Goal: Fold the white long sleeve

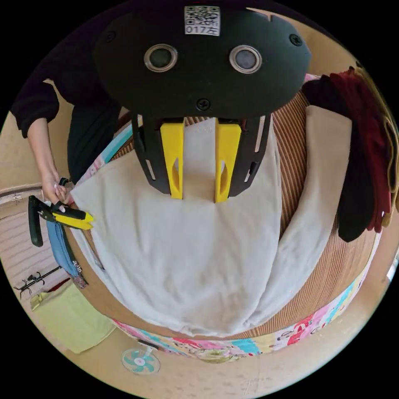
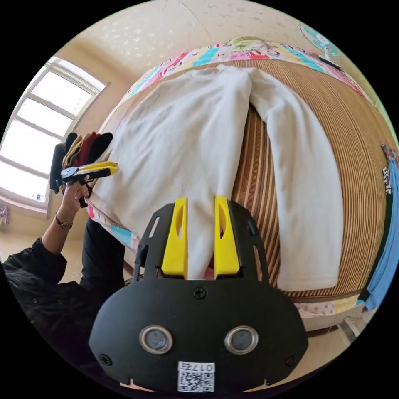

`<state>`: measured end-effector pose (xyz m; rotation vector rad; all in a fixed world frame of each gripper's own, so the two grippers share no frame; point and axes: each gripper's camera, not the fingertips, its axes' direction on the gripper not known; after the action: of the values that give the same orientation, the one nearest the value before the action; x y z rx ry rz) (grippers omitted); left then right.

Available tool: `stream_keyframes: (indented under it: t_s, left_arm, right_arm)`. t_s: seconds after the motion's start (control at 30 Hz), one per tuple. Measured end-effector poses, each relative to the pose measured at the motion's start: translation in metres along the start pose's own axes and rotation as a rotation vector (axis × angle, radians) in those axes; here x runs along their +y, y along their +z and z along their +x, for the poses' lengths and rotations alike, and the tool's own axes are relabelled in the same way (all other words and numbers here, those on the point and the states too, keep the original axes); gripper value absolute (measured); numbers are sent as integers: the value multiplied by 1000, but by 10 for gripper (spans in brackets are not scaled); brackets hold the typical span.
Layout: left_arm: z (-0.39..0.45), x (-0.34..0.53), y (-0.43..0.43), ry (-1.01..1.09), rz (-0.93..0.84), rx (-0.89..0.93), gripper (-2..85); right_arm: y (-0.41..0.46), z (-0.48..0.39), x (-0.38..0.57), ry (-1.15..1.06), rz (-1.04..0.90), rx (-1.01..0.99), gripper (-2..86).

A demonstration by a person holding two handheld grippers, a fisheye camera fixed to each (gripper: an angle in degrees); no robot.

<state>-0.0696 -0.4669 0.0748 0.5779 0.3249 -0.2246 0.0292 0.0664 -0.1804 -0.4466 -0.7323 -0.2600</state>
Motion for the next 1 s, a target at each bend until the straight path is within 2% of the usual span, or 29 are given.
stream_keyframes:
  t_s: [0.03, 0.07, 0.2, 0.27, 0.33, 0.4, 0.5, 0.57, 0.67, 0.8, 0.87, 0.93, 1.0]
  left_arm:
    - [6, 39, -9, 19, 167, -47, 99]
    - [9, 69, -9, 6, 200, -53, 90]
    - [18, 127, -18, -49, 184, 129, 75]
    - [36, 153, -26, 5, 133, 178, 51]
    - [37, 168, -29, 26, 50, 210, 43]
    - [9, 187, -42, -62, 62, 303, 54]
    - [-97, 218, -80, -372, 244, 480, 100]
    - [-203, 234, -99, -646, 394, 647, 153]
    - [-307, 241, -101, -898, 583, 844, 171]
    - [-373, 225, -55, -1120, 610, 1147, 198]
    - [-389, 231, -53, -1224, 784, 1134, 195]
    - [-393, 231, -57, -1270, 880, 1091, 182]
    - [-393, 232, -59, -1335, 901, 1031, 104]
  right_arm:
    - [-10, -16, 39, -39, 87, 144, 49]
    - [-13, -22, 53, -55, 84, 195, 46]
    - [-46, -38, 104, -55, -78, 414, 28]
    - [-64, -27, 121, -2, -121, 457, 25]
    - [-89, -5, 140, 93, -174, 432, 21]
    - [-115, 3, 152, 156, -178, 382, 19]
    - [-165, 4, 177, 238, -117, 316, 13]
    - [-194, 2, 195, 253, -64, 304, 9]
    - [-232, 1, 223, 269, -9, 273, 6]
    - [-275, 15, 251, 338, 5, 193, 4]
    - [-297, 25, 265, 385, 37, 121, 4]
    - [-331, 43, 288, 450, 103, 4, 4]
    - [-355, 61, 308, 504, 143, -78, 5]
